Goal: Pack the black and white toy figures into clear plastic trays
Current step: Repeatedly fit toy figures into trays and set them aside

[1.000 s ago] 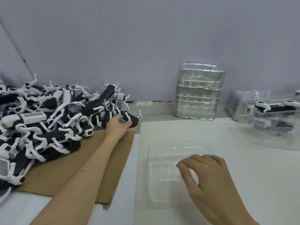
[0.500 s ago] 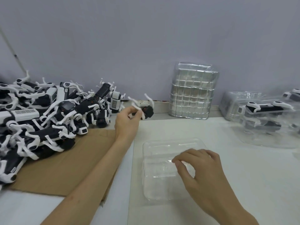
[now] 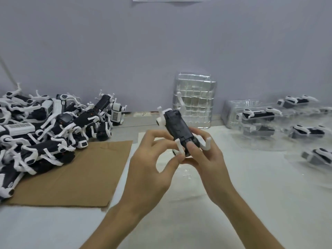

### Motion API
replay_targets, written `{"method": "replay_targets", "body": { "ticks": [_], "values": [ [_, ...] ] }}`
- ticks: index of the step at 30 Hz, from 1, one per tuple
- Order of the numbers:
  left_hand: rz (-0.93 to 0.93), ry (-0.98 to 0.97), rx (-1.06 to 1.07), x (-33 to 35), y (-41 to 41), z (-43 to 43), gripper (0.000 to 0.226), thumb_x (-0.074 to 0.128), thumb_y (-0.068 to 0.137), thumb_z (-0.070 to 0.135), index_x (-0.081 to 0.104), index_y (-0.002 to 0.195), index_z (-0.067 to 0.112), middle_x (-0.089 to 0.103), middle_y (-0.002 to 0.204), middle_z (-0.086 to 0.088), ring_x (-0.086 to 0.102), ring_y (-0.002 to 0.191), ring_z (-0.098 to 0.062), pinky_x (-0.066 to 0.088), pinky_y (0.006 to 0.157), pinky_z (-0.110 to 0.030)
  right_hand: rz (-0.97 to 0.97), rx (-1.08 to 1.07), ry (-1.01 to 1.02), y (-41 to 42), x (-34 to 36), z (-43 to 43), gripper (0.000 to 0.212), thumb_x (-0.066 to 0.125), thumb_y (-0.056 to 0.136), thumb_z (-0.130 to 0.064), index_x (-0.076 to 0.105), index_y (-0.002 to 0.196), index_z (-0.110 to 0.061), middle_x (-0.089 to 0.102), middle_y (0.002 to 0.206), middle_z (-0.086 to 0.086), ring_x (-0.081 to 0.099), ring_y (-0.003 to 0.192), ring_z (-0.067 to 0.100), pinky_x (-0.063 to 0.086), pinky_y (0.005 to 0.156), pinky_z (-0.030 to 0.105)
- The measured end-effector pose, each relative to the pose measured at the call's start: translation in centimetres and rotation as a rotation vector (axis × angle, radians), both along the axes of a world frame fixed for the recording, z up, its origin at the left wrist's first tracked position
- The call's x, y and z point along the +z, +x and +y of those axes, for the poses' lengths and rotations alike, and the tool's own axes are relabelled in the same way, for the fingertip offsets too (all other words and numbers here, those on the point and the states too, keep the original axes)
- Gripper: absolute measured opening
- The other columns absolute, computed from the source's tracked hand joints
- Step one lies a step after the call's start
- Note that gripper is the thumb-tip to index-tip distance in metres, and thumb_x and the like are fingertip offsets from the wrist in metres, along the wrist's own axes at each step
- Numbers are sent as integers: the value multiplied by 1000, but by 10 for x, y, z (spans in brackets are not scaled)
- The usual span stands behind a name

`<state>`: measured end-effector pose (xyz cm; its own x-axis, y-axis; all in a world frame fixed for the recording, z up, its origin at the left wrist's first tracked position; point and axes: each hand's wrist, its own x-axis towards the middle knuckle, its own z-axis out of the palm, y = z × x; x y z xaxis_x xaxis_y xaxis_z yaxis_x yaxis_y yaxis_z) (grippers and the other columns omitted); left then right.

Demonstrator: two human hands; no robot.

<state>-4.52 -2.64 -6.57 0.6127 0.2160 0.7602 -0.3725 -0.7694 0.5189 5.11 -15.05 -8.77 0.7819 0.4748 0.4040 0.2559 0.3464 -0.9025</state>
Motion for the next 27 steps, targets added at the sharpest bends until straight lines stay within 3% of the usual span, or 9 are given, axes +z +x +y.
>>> {"method": "replay_targets", "body": {
  "ticks": [3, 7, 9, 12, 14, 17, 22, 25, 27],
  "values": [
    [118, 26, -67, -13, 0, 4, 15, 66, 89, 22, 60, 102, 28, 51, 126, 11, 50, 124, -2, 33, 98, -6, 25, -89, -3, 5, -4, 1, 28, 64, 96, -13, 63, 121, -23, 70, 115, 8, 72, 92, 29, 60, 78, 37],
    [252, -49, 103, -44, 1, 32, 35, 62, 95, 29, 43, 122, 41, 35, 144, 24, 30, 134, 13, 20, 98, 1, 67, -198, 39, 16, -2, -6, 31, 66, 93, -9, 63, 119, -26, 70, 113, 4, 74, 89, 22, 58, 72, 23],
    [408, -192, 100, -63, 2, 44, 44, 60, 96, 27, 37, 126, 49, 31, 147, 30, 27, 138, 8, 22, 106, -10, -6, -310, -47, 22, -2, -12, 43, 70, 90, -10, 58, 123, -33, 66, 113, -4, 72, 90, 13, 55, 74, 18],
    [495, -475, -58, -78, 5, 53, 43, 56, 99, 16, 46, 125, 49, 30, 140, 43, 33, 142, -2, 28, 116, -27, -263, -410, -239, 29, -2, -21, 47, 72, 86, -4, 60, 116, -38, 67, 100, -19, 65, 91, 5, 50, 73, 14],
    [488, -513, -83, -81, 3, 55, 39, 53, 92, 26, 52, 125, 48, 34, 136, 49, 37, 138, 3, 32, 113, -25, -349, -362, -300, 31, -2, -25, 50, 73, 84, 1, 64, 112, -39, 67, 99, -23, 65, 92, 7, 49, 75, 12],
    [484, -488, -95, -83, 0, 57, 50, 45, 84, 34, 51, 132, 47, 37, 133, 53, 38, 134, 9, 34, 103, -15, -440, -238, -358, 32, -5, -27, 50, 74, 82, 6, 69, 113, -33, 70, 102, -23, 67, 96, 6, 47, 78, 9],
    [470, -481, -77, -83, -3, 56, 56, 41, 84, 32, 46, 138, 44, 41, 125, 55, 40, 132, 11, 35, 96, -8, -522, -91, -528, 28, -14, -21, 44, 72, 83, 7, 73, 113, -25, 71, 112, -18, 63, 107, -2, 46, 89, 10],
    [441, -459, -63, -81, -4, 55, 54, 39, 85, 29, 42, 130, 58, 41, 129, 52, 38, 129, 18, 33, 97, -6, -488, -69, -624, 27, -13, -21, 47, 68, 85, 8, 73, 114, -29, 70, 114, -20, 59, 110, -8, 42, 95, 8],
    [405, -396, -47, -80, -5, 54, 54, 39, 85, 22, 50, 127, 54, 43, 135, 45, 36, 130, 19, 30, 103, -7, -483, -44, -745, 28, -11, -25, 52, 65, 86, 6, 70, 115, -37, 67, 118, -20, 56, 114, -4, 40, 95, 9]
  ]
}}
